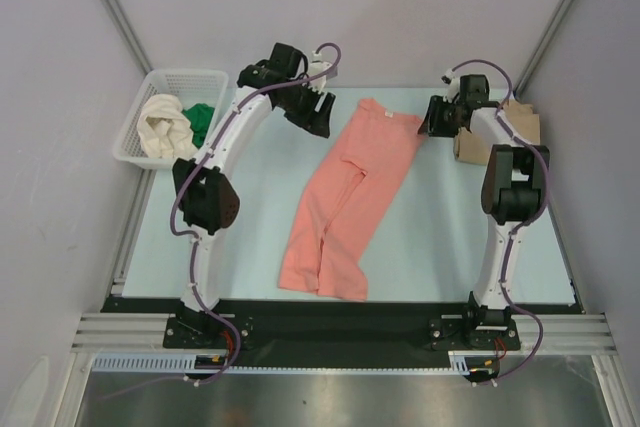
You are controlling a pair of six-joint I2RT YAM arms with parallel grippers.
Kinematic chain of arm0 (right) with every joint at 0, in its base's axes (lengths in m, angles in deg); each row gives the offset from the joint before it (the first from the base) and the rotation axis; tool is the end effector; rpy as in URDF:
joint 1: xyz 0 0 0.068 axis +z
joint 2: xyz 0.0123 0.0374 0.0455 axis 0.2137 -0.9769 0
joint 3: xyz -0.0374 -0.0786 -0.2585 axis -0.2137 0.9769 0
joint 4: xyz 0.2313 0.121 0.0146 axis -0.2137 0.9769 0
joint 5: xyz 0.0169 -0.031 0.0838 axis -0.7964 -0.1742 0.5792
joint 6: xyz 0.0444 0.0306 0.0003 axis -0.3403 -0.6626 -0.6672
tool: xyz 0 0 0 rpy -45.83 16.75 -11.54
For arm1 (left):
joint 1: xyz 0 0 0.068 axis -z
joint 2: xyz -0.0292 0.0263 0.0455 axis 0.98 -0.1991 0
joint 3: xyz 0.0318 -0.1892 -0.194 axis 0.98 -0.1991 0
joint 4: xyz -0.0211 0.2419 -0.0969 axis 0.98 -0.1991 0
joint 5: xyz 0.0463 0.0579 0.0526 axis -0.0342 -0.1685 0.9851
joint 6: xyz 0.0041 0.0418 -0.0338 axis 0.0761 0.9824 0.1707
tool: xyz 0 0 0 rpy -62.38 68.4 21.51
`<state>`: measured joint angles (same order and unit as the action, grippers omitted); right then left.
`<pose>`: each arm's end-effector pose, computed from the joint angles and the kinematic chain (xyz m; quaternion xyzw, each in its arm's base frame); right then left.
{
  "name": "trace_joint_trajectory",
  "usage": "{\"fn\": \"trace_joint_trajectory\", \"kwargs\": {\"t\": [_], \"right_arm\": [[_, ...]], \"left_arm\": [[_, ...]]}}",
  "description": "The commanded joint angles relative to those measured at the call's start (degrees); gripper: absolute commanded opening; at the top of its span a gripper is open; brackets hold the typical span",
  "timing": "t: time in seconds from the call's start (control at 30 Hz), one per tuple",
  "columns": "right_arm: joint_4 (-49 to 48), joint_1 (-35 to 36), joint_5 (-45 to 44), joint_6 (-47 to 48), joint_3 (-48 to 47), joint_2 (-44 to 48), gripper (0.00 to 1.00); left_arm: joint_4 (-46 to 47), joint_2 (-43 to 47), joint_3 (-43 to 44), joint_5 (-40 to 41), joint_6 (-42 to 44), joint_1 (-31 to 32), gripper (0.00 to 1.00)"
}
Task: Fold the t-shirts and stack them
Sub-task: Fold the tshirt
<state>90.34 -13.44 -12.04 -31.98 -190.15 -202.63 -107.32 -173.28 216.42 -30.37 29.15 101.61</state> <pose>0.4890 0.0045 0.2118 -0.0327 0.9176 0.1944 0.3451 0.4301 -0.1988 0.3290 0.3330 0.8727 -0.2237 0.2783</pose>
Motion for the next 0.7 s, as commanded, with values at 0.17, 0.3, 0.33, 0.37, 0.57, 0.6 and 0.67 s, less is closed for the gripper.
{"fn": "trace_joint_trajectory", "kwargs": {"t": [0.17,0.3,0.33,0.37,0.57,0.6,0.67], "right_arm": [[-0.14,-1.18,2.11,-3.85,-8.85,-10.0,0.45],[-0.93,-1.27,3.78,-5.52,-13.06,-13.08,0.45],[-1.54,-1.27,3.95,-6.13,-13.59,-14.04,0.45],[-1.72,-1.27,4.04,-6.49,-14.3,-14.66,0.45],[-2.69,-0.65,1.94,-7.98,-18.95,-17.91,0.0],[-2.69,-0.39,1.59,-7.9,-20.0,-19.05,0.0],[-3.21,-0.13,0.45,-8.25,-22.46,-19.85,0.0]], "left_arm": [[0.68,0.66,-3.04,-3.65,-1.18,-3.32,0.7],[0.59,1.54,-3.92,-2.95,-0.83,-3.23,0.7],[0.5,1.8,-4.62,-2.86,-0.74,-3.23,0.7],[0.41,1.98,-4.97,-2.77,-0.74,-3.23,0.7],[0.06,3.56,-7.7,-1.98,-0.39,-3.23,0.69],[-0.03,3.82,-7.88,-1.55,-0.31,-3.23,0.69],[0.06,4.35,-8.4,-0.58,-0.31,-3.23,0.69]]}}
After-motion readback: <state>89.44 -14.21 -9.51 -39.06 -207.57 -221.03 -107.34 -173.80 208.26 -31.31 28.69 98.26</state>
